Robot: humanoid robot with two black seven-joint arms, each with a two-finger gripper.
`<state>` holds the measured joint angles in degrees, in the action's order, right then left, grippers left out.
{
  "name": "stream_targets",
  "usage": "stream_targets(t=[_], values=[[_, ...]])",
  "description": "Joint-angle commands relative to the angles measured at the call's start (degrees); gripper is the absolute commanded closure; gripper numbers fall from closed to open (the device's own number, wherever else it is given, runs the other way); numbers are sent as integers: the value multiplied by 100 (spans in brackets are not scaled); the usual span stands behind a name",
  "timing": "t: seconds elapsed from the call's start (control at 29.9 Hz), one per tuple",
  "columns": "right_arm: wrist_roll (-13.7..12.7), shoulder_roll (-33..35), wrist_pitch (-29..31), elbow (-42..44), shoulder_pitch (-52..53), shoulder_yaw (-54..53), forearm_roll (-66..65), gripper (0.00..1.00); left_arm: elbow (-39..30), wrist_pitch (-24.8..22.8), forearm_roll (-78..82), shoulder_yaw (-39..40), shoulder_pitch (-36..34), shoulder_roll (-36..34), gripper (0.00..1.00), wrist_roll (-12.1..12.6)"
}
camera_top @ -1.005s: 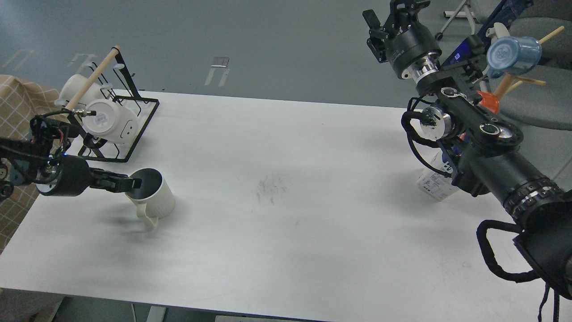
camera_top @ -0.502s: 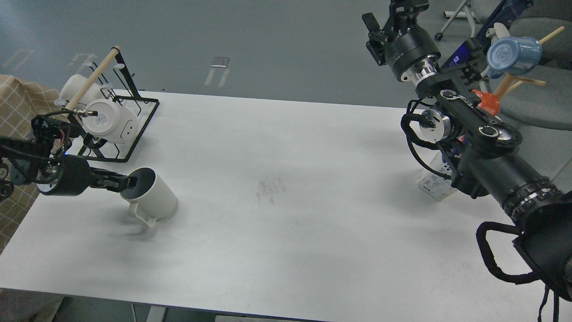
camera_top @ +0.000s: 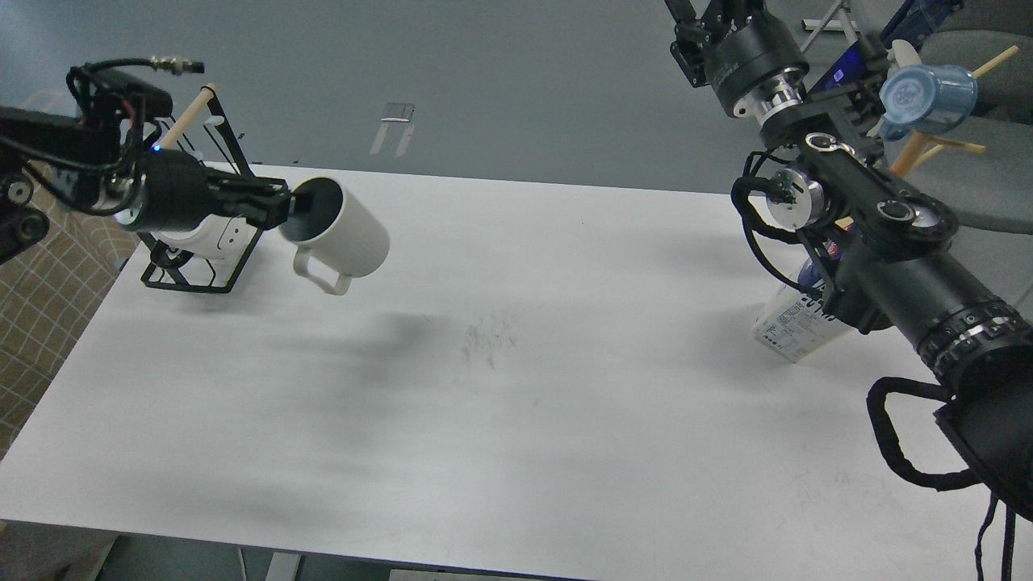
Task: Place cup and milk with both arms
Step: 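Lift the white mug with the left gripper and carry it toward table center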
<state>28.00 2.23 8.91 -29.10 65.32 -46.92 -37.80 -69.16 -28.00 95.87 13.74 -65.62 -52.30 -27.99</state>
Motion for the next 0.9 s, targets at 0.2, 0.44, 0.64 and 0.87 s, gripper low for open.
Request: stream_targets(t=[0.2,0.44,0.64,0.87], values=[[0,-74,-179,194,534,16,-8,1,674,0,89,-99,-30,1730,100,-1],[0,-109,-179,203,490,16,-8,1,2073,0,239,-548,-12,2777,100,-1],[0,-117,-179,195,438,25,1,1,2442,0,230,-1216,-12,3023,100,-1],[0,-126,-179,186,376,25,1,1,2548,0,239,-1224,32,3059,100,-1]])
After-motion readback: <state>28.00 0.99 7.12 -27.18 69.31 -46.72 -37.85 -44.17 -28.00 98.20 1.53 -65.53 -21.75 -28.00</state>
